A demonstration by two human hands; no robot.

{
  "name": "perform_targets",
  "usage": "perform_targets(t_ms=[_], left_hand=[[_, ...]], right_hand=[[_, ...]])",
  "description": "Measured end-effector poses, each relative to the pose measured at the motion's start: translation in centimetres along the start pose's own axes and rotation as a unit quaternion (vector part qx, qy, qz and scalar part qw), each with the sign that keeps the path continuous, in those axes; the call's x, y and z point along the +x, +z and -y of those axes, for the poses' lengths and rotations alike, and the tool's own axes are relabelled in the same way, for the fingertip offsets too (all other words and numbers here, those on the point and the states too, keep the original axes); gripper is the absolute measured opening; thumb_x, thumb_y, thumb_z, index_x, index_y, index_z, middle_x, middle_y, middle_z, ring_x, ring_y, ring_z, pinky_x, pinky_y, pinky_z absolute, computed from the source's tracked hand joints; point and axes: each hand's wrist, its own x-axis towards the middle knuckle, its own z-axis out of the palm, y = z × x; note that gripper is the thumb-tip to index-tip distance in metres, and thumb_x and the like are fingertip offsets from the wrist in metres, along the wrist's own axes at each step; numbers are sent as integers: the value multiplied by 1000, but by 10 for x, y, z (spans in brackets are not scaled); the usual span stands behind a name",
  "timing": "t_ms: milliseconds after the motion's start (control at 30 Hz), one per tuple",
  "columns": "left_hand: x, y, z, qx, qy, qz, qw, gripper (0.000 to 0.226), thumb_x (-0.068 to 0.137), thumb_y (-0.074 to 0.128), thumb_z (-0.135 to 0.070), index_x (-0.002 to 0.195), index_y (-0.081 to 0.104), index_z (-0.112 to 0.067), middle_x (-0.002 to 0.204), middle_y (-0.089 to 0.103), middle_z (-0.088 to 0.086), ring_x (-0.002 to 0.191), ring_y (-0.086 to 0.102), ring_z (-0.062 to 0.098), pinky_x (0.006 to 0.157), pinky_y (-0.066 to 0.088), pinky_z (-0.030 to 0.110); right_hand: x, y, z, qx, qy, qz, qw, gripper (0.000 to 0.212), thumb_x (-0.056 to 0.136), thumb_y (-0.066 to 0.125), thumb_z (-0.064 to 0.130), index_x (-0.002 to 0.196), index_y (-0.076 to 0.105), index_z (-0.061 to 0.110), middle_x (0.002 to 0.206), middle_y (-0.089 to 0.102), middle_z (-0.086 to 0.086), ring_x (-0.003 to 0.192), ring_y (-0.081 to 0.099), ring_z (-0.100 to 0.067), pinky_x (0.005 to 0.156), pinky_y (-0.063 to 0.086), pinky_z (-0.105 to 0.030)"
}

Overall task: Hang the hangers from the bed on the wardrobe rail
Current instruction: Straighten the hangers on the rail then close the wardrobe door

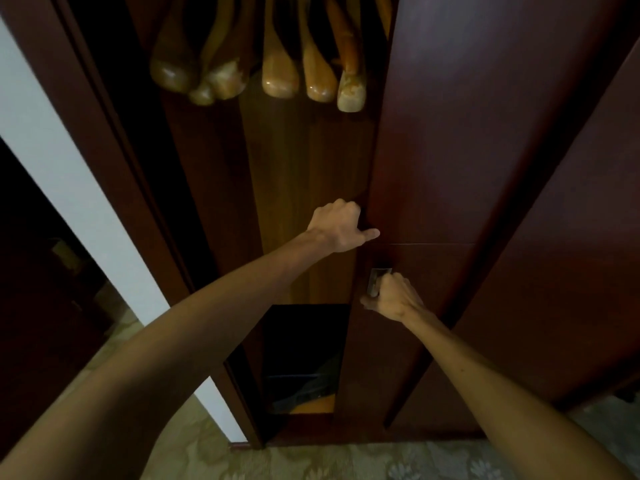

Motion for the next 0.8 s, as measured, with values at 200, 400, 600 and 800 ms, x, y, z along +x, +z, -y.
perform_targets(t_ms=[200,400,600,800], left_hand=[[-21,-9,28,10,-16,4,1000,46,94,55,-63,97,60,-17,94,66,-1,87,64,18,74,51,36],[-40,-19,57,13,-36,4,999,43,96,53,-61,99,57,-17,79,56,-8,78,60,13,71,48,33],[-56,-31,82,16,-59,13,998,39,98,54,-57,93,51,-19,75,53,-10,74,56,12,70,46,33],[-68,-38,113,8,-63,17,998,59,95,51,-64,126,59,-15,110,71,2,95,70,21,79,57,38]], right_hand=[[0,9,33,-9,-27,11,1000,38,80,72,50,76,65,13,75,66,-1,67,66,-19,58,57,-36],[0,19,68,-24,-39,27,999,36,85,70,48,79,61,13,77,62,-1,69,64,-21,48,41,-28],[3,30,96,-34,-57,42,997,40,84,68,52,87,59,13,91,64,-4,84,68,-27,54,45,-30],[6,43,124,-42,-79,38,995,47,87,65,49,109,63,7,106,67,-9,96,67,-29,63,44,-30]])
